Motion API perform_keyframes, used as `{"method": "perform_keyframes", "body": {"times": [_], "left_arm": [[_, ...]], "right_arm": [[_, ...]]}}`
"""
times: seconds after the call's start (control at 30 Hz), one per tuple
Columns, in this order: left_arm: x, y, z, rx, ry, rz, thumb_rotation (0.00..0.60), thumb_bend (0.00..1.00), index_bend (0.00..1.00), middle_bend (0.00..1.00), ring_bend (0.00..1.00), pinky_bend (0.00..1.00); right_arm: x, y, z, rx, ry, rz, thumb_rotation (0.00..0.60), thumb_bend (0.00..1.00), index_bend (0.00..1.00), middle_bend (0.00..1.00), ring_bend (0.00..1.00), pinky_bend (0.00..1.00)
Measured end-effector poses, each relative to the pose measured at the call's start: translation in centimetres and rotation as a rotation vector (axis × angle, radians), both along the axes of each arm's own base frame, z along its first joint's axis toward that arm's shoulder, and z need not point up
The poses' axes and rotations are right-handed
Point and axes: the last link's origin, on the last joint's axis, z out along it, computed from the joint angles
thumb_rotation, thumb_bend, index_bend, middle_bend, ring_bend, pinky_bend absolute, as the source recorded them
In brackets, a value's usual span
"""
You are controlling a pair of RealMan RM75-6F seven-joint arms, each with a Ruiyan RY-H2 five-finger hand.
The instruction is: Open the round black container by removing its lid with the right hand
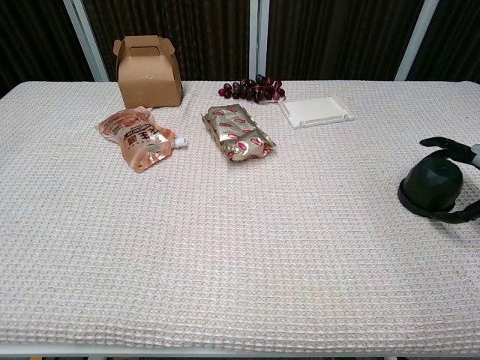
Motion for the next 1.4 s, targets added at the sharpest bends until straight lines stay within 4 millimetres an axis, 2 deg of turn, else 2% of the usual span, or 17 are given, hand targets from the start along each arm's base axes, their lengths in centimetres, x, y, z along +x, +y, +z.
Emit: {"method": "perform_keyframes", "body": {"times": [0.57,0.97,1.4], "left_arm": [[0.2,0.1,0.8,0.023,0.008,-0.001,0.600,0.02,0.11,0.07,0.00,0.23],[0.1,0.1,1.1,0.025,0.009,0.011,0.600,0.02,0.11,0.07,0.00,0.23],[0.1,0.1,0.6,0.002,0.011,0.017,0.600,0.02,0.11,0.07,0.00,0.23]], "right_arm": [[-0.1,-0.2,-0.4,0.016,-0.005,-0.014,0.600,0.10,0.00,0.24,0.00,0.00],[-0.1,-0.2,-0.3,-0.011,0.013,-0.005,0.600,0.19,0.00,0.32,0.00,0.00],[-0.3,-0.3,-0.3,-0.037,0.033,-0.008,0.600,0.22,0.23,0.38,0.00,0.00]]}}
